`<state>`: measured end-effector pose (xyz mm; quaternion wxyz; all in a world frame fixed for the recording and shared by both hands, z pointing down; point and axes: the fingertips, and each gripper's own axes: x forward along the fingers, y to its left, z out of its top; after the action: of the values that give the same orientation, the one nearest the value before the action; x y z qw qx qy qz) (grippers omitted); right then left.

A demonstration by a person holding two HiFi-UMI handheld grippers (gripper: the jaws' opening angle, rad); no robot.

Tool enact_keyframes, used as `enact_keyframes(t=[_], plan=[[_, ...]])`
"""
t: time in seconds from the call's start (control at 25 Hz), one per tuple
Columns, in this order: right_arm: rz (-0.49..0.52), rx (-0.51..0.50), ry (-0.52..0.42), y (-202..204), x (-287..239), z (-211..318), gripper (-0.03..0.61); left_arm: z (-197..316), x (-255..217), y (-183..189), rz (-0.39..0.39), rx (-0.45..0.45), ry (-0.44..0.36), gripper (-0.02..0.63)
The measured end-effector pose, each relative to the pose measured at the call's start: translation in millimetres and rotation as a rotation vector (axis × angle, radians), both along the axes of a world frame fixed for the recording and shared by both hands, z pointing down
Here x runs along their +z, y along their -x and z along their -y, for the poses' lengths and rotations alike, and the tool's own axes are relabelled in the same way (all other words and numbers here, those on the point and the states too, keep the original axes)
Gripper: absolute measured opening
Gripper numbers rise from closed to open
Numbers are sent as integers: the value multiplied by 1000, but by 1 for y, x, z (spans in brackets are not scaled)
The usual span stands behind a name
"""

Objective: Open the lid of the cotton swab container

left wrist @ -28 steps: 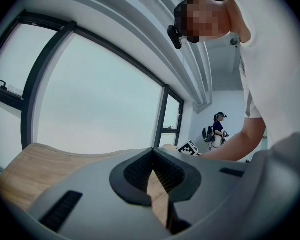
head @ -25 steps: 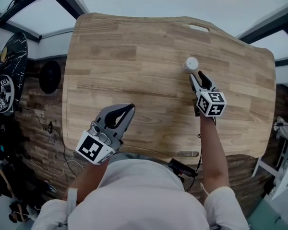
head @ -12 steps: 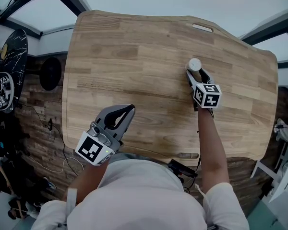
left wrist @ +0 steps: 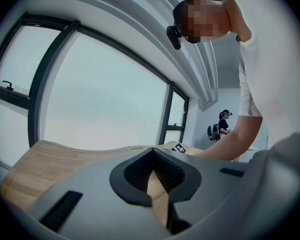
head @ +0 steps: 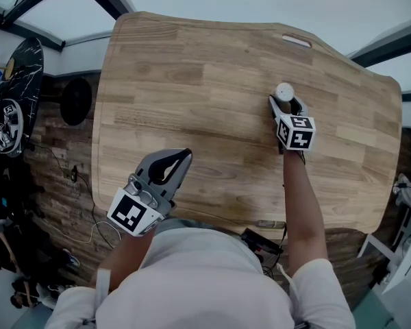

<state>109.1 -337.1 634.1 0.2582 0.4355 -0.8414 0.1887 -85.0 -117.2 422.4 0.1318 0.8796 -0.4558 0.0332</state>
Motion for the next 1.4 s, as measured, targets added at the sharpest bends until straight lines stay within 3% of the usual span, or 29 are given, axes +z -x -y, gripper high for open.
enact_keyframes(t=[0.52, 1.12, 1.4], plan=[[0, -77, -68, 4, -27, -18, 253, -3, -5, -4, -2, 10, -12, 12], [44, -208, -138, 10, -130, -96, 252, -21, -42, -22, -1, 73, -91, 12], [64, -236, -118, 6, -172, -139, 252, -28, -73, -42, -7, 115, -167, 12]])
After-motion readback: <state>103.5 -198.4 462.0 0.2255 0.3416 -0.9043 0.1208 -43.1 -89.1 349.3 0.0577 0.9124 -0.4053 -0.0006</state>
